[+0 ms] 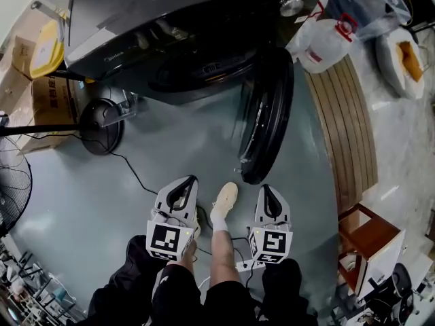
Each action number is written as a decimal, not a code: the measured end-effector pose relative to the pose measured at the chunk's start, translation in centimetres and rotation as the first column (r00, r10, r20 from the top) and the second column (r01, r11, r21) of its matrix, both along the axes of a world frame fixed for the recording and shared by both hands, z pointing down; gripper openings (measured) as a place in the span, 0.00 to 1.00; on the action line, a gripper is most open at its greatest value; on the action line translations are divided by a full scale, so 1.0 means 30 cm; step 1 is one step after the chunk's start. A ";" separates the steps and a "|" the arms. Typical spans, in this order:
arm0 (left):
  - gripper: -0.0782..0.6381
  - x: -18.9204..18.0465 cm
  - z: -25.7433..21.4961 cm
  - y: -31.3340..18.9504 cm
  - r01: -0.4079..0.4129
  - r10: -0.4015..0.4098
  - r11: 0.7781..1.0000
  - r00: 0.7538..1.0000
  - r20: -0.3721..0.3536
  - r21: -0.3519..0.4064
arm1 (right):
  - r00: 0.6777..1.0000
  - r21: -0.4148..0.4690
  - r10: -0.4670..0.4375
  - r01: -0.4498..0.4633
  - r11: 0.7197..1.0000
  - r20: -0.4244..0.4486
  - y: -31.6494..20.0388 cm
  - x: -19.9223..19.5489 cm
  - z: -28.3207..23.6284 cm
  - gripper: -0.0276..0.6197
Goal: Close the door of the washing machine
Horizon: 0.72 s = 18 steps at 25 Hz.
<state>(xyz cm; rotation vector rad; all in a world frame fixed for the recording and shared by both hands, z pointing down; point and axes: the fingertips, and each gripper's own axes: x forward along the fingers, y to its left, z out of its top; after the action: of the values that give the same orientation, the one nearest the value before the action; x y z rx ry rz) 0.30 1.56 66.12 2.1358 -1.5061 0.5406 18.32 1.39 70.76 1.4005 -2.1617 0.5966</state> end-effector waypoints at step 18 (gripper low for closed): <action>0.15 -0.004 0.144 0.002 0.061 -0.059 0.993 0.998 0.016 -0.104 | 0.995 -0.108 -0.094 0.097 0.989 0.038 -0.034 -0.018 0.154 0.17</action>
<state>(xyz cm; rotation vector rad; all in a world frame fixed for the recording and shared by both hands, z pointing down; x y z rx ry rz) 0.18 1.63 70.44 2.0045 -1.5096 0.5996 17.79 0.39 75.38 1.2303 -2.1729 0.6956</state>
